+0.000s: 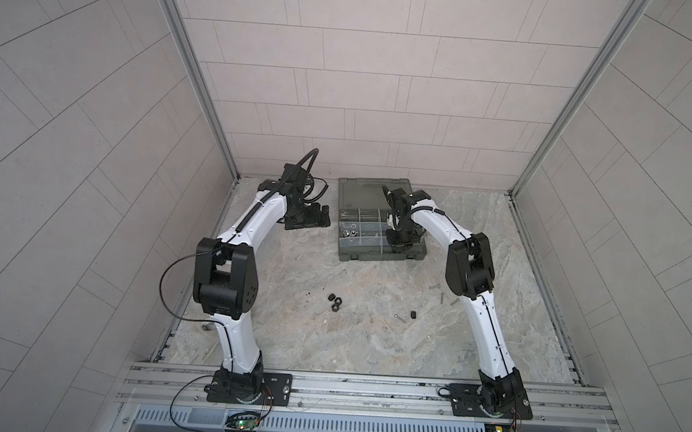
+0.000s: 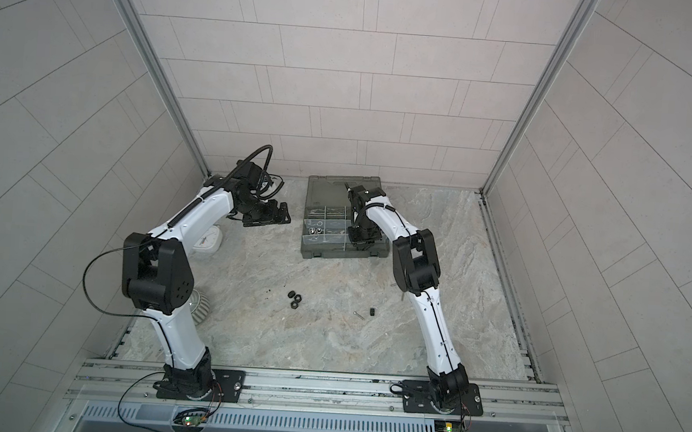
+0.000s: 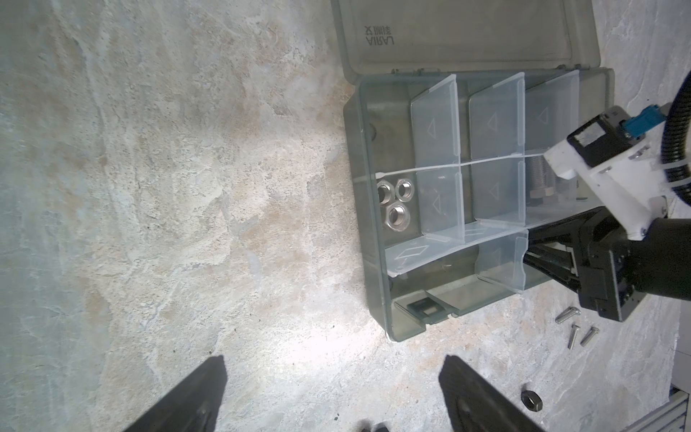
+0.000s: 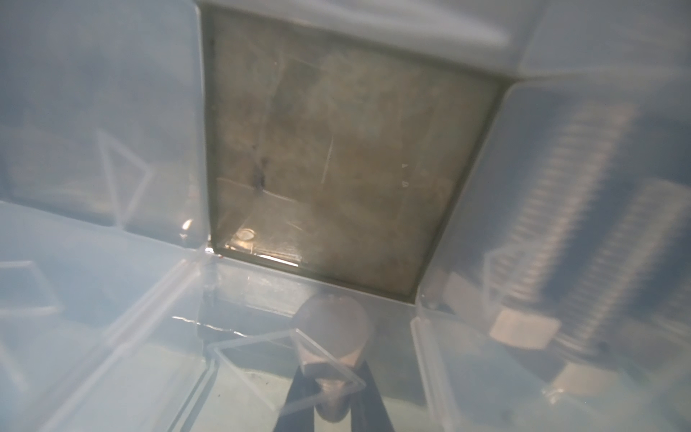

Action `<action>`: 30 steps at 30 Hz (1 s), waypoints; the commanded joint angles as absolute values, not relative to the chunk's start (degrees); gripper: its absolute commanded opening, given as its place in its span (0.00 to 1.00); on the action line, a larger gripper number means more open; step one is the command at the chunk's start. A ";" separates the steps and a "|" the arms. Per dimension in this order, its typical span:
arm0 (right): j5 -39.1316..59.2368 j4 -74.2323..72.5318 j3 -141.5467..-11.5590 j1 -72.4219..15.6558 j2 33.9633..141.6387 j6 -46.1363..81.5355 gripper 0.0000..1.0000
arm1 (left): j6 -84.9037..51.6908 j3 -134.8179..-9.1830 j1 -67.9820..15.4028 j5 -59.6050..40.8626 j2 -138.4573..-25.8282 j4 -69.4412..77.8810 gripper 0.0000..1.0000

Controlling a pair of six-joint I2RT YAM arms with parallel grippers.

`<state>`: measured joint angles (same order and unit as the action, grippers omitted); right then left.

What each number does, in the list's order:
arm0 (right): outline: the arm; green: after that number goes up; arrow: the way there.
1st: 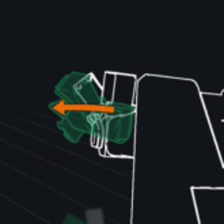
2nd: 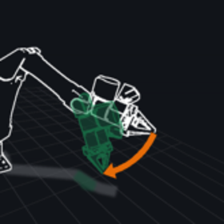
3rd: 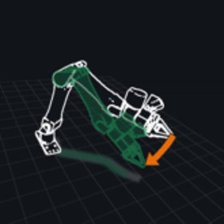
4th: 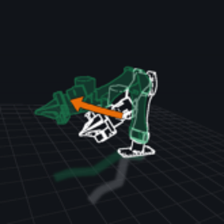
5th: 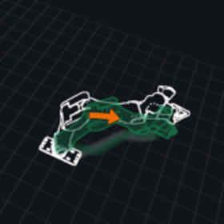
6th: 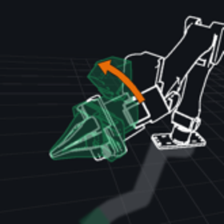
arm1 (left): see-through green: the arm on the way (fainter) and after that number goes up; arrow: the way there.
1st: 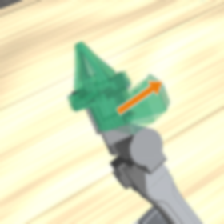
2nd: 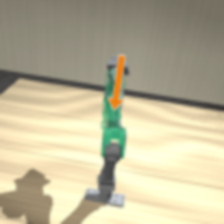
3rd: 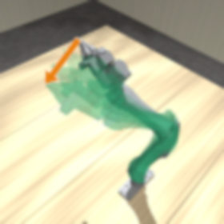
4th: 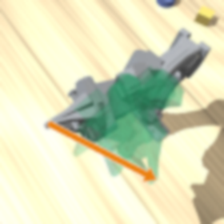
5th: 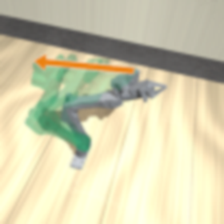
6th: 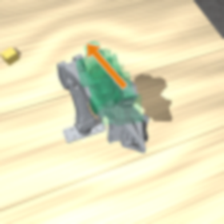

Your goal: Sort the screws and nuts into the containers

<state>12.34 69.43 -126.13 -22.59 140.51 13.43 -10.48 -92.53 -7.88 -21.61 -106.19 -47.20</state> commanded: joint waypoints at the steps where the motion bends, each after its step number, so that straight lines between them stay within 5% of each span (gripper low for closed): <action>1: 12.66 74.61 -125.62 -22.11 140.10 13.81 0.02 | -10.29 -93.23 -7.56 -21.18 -104.38 -47.94 0.96; 30: 14.90 80.73 -139.41 -18.59 135.75 17.48 0.00 | -10.54 -96.04 -9.10 -22.40 -105.30 -48.87 0.96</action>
<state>15.07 79.53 -137.25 -20.03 138.85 16.12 -10.52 -94.08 -8.43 -21.43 -106.19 -47.57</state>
